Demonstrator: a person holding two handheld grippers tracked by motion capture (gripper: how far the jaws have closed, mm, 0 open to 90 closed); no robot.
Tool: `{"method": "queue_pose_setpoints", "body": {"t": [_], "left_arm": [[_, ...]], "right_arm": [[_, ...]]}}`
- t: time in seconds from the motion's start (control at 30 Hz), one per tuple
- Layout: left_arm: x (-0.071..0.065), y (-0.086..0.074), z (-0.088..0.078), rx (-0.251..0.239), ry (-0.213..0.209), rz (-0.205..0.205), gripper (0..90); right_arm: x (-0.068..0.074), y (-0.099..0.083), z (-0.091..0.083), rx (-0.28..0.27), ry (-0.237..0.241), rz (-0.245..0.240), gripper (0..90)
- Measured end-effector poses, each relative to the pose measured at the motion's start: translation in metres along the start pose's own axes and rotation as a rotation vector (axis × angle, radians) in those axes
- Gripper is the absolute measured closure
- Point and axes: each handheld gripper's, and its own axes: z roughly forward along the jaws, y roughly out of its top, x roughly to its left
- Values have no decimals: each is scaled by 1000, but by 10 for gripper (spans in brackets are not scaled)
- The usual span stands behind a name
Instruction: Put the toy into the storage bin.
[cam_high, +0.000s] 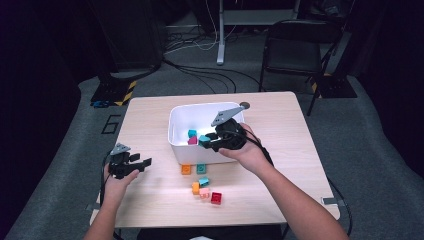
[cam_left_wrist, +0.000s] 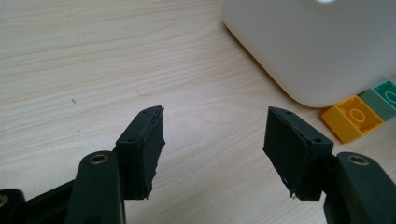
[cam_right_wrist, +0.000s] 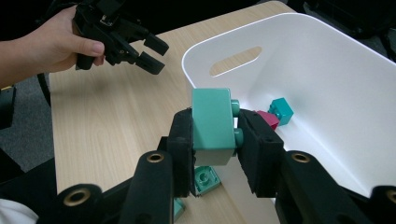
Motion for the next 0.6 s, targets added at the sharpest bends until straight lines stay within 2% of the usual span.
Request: {"method": "queue_pose_setpoints", "body": {"t": [0.6], "left_arm": [[0,0,0,-2,0,3,374]], "right_arm": [[-15,17,10,-10,-24,19,668]]}}
